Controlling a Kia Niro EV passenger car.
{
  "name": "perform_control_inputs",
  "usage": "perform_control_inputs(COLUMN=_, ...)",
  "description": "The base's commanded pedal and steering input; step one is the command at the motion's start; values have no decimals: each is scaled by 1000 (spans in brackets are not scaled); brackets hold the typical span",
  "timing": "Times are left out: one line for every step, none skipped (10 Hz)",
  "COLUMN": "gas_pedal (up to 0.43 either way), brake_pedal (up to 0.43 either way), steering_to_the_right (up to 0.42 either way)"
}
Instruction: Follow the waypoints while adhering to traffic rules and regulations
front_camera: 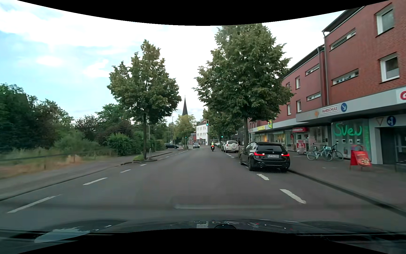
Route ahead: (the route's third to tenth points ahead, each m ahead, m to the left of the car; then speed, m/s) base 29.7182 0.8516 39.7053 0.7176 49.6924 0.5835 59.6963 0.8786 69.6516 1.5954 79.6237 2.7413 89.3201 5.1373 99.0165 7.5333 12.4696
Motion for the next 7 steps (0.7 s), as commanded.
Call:
perform_control_inputs(gas_pedal=130, brake_pedal=0, steering_to_the_right=8)
perform_control_inputs(gas_pedal=130, brake_pedal=0, steering_to_the_right=8)
perform_control_inputs(gas_pedal=138, brake_pedal=0, steering_to_the_right=8)
perform_control_inputs(gas_pedal=138, brake_pedal=0, steering_to_the_right=8)
perform_control_inputs(gas_pedal=138, brake_pedal=0, steering_to_the_right=7)
perform_control_inputs(gas_pedal=138, brake_pedal=0, steering_to_the_right=6)
perform_control_inputs(gas_pedal=138, brake_pedal=0, steering_to_the_right=4)
